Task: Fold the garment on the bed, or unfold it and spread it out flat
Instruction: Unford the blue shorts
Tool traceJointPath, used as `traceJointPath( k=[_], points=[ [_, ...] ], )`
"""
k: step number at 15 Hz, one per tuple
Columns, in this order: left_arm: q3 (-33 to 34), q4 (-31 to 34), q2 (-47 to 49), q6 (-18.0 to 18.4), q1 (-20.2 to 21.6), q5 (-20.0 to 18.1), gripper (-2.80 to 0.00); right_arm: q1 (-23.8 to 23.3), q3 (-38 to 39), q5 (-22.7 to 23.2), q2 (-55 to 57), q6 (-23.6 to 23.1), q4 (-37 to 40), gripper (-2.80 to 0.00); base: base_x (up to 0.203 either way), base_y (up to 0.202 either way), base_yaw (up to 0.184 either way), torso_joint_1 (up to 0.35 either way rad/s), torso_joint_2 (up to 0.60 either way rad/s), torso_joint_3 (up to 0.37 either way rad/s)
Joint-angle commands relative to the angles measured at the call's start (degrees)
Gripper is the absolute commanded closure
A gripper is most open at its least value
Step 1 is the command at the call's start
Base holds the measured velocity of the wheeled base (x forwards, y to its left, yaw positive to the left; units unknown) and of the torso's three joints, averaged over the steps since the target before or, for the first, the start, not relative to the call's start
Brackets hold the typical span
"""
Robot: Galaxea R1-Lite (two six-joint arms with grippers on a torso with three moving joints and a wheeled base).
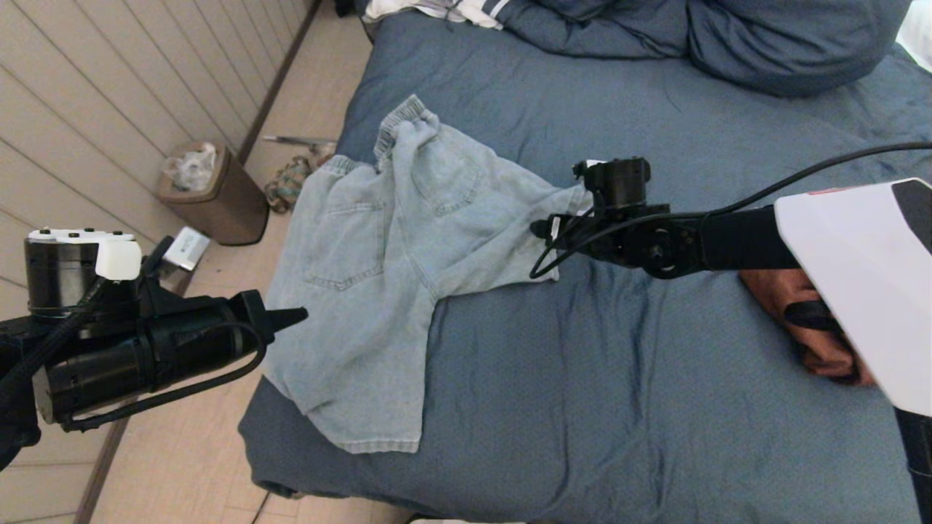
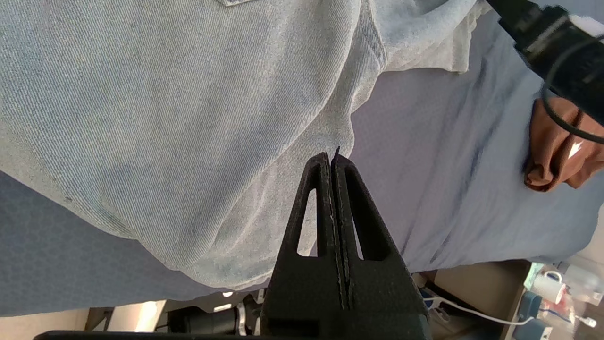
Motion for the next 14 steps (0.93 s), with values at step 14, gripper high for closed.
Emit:
traceJointPath(
  k=[14],
  points=[
    [0.4,-0.2,-0.3,-0.2,0.0,-0.2,0.0,1.7,-2.4,0.5,0.2,-0.4,14.7,-2.8,0.0,0.0,0.0,0.0,0.0,0.0]
  ],
)
